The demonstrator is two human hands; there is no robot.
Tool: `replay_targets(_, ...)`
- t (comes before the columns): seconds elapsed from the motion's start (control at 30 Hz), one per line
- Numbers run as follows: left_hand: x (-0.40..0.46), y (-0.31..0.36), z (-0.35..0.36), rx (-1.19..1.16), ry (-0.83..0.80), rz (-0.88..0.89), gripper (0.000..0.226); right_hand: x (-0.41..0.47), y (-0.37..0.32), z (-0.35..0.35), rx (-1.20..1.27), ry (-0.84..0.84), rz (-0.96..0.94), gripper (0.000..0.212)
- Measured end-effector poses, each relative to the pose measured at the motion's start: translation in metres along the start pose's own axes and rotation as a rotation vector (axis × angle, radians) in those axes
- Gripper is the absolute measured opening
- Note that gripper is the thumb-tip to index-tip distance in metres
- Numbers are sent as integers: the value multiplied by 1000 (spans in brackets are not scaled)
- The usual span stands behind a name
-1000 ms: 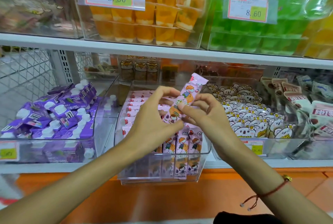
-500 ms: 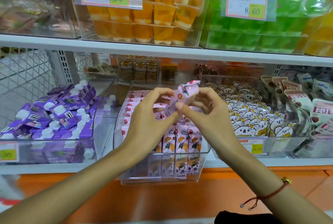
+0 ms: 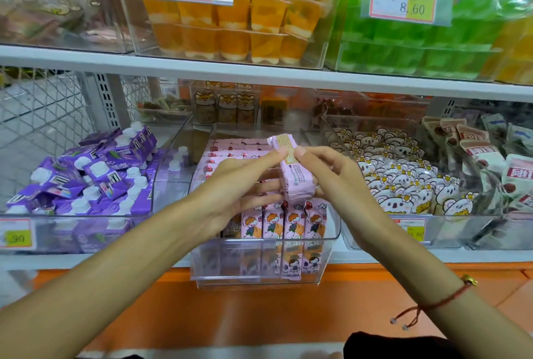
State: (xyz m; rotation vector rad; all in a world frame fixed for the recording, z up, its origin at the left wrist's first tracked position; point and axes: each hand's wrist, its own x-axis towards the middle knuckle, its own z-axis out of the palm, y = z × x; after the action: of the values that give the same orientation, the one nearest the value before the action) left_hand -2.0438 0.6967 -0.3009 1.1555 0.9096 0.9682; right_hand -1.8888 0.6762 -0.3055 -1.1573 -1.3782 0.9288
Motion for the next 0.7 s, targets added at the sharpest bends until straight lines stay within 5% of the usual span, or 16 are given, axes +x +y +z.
replay_targets(0.27, 2, 3, -8, 314, -47, 555, 44, 1, 0, -16, -7, -91, -228, 35)
replay_targets(0.4, 3, -2, -4, 344, 2, 649, 41, -2, -2, -16, -51, -82, -258, 37)
replay_targets(0.6, 8, -17, 5, 747, 250, 933, 40, -4, -13, -12, -159, 82, -183, 54)
replay_targets(0.7, 14, -28, 9, 789, 244, 937, 46, -3, -11, -12, -198, 135, -198, 34)
